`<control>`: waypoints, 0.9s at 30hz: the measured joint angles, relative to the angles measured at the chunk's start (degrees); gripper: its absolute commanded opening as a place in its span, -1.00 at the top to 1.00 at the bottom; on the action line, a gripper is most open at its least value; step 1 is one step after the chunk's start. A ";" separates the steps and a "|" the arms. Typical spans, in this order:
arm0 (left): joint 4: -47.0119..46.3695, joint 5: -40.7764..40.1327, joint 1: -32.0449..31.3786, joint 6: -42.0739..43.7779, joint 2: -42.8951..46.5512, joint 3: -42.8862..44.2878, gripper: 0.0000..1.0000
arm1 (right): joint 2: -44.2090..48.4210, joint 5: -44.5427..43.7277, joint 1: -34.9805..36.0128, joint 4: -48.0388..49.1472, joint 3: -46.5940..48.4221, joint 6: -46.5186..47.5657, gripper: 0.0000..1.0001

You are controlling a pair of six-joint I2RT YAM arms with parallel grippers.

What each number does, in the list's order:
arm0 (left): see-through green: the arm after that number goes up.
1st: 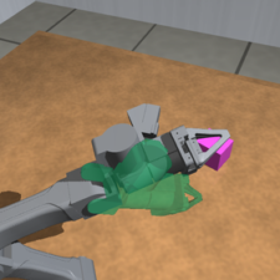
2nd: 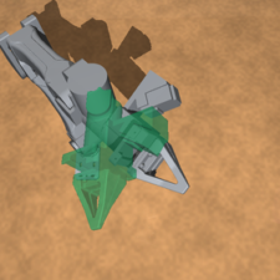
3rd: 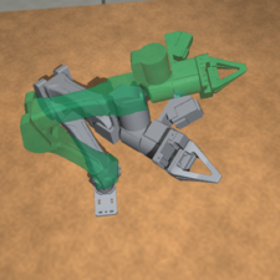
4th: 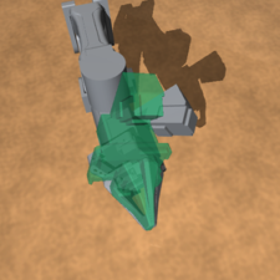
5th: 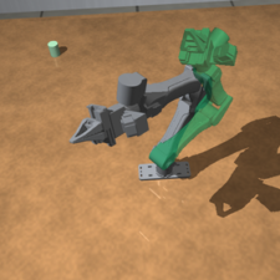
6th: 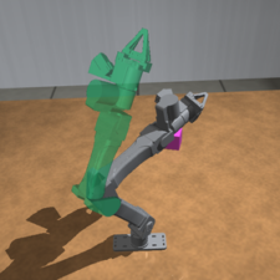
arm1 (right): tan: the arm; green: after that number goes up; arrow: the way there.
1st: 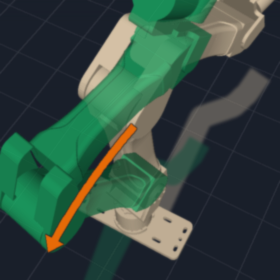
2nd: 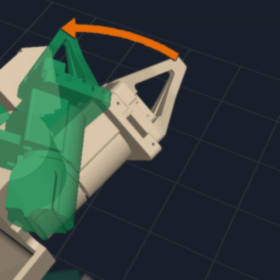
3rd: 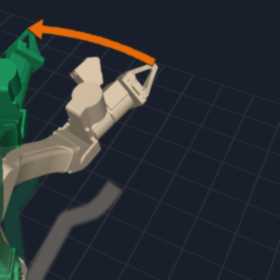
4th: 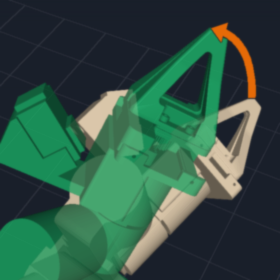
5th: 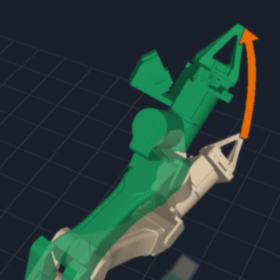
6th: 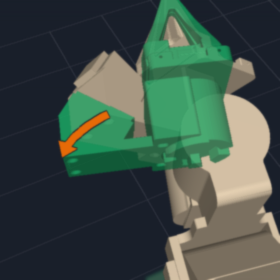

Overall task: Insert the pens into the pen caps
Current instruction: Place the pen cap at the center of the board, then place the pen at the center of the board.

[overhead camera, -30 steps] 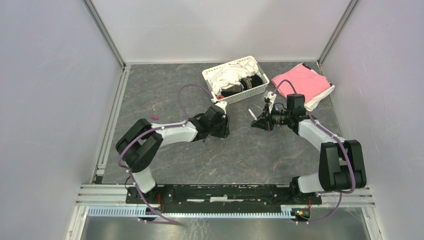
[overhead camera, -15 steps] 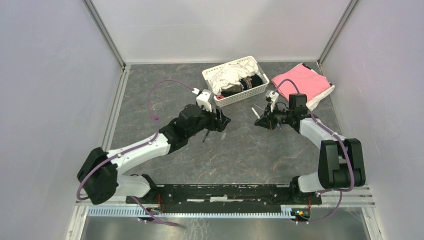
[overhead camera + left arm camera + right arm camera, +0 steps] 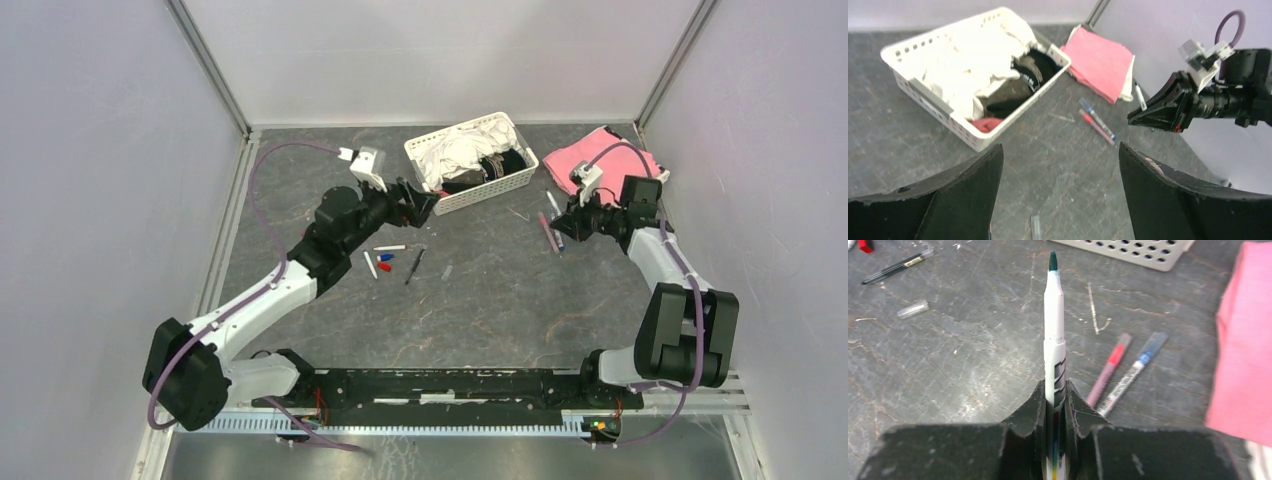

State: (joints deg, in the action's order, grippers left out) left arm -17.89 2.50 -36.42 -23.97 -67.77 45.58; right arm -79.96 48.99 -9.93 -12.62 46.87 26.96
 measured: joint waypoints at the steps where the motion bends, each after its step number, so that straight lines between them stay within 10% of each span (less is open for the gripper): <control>1: 0.44 0.57 0.68 0.02 0.00 1.16 -0.84 | -0.13 -0.52 -0.44 -1.46 1.49 0.83 1.00; 27: 20.72 -0.37 10.49 -0.59 -9.33 24.22 -0.97 | -6.54 -1.97 -5.25 -17.09 24.48 4.76 0.99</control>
State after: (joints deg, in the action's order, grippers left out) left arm 2.83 2.13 -25.93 -24.56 -77.10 69.80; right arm -86.50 47.03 -15.18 -29.71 71.35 31.73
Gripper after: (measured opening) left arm 0.992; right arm 0.146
